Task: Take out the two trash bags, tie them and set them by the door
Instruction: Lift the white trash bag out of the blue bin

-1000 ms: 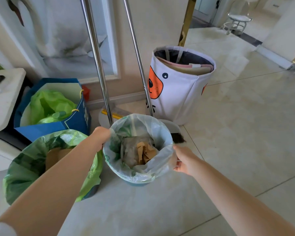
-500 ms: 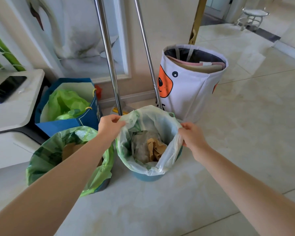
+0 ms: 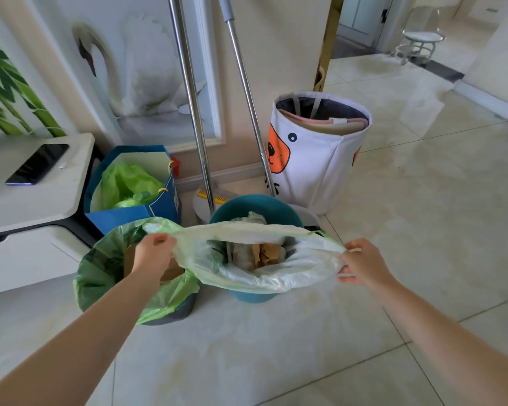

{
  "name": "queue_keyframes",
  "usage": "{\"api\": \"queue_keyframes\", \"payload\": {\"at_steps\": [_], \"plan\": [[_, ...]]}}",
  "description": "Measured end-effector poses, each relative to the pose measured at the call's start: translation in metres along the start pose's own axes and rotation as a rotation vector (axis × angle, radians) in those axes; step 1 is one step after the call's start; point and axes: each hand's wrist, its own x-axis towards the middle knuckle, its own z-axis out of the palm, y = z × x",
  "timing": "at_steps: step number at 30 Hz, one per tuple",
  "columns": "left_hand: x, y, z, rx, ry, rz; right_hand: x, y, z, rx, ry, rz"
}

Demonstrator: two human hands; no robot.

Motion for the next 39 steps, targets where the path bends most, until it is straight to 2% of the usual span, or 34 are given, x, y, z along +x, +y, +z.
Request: {"api": "queue_keyframes", "payload": {"at_steps": [2,5,9,11,14,17,20,24,31,34,39], "plan": [[-0.009,-0.011,0.002,-0.067,-0.077,-0.109,-0.005,-0.002,0.000,-0.106,-0.054,0.020],[-0.021,-0.023,0.013,0.001,-0.188,-0.155,-0.008,-0.010,0.002,-0.198,-0.136,0.015],[-0.030,-0.024,0.025,0.216,-0.165,-0.040,-0.005,-0.020,0.010,-0.191,-0.160,0.022],[-0.029,-0.016,0.025,0.228,-0.150,0.003,-0.002,-0.027,0.014,-0.212,-0.122,-0.031],[-0.027,0.007,0.025,0.165,-0.151,0.063,0.002,-0.049,0.021,-0.212,-0.083,-0.131],[-0.026,0.044,0.028,0.108,-0.168,0.156,0.001,-0.080,0.030,-0.068,-0.101,-0.142],[-0.021,0.080,0.028,-0.028,-0.122,0.194,-0.003,-0.110,0.039,0.074,-0.085,-0.171],[-0.022,0.120,0.017,-0.180,-0.045,0.251,-0.007,-0.140,0.039,0.139,0.008,-0.289],[-0.060,0.163,-0.029,-0.328,0.027,0.359,-0.053,-0.188,0.000,0.140,0.167,-0.468],[-0.081,0.180,-0.054,-0.392,0.052,0.379,-0.082,-0.203,-0.020,0.091,0.190,-0.541],[-0.124,0.202,-0.099,-0.429,0.095,0.441,-0.126,-0.223,-0.052,0.159,0.214,-0.565]]}}
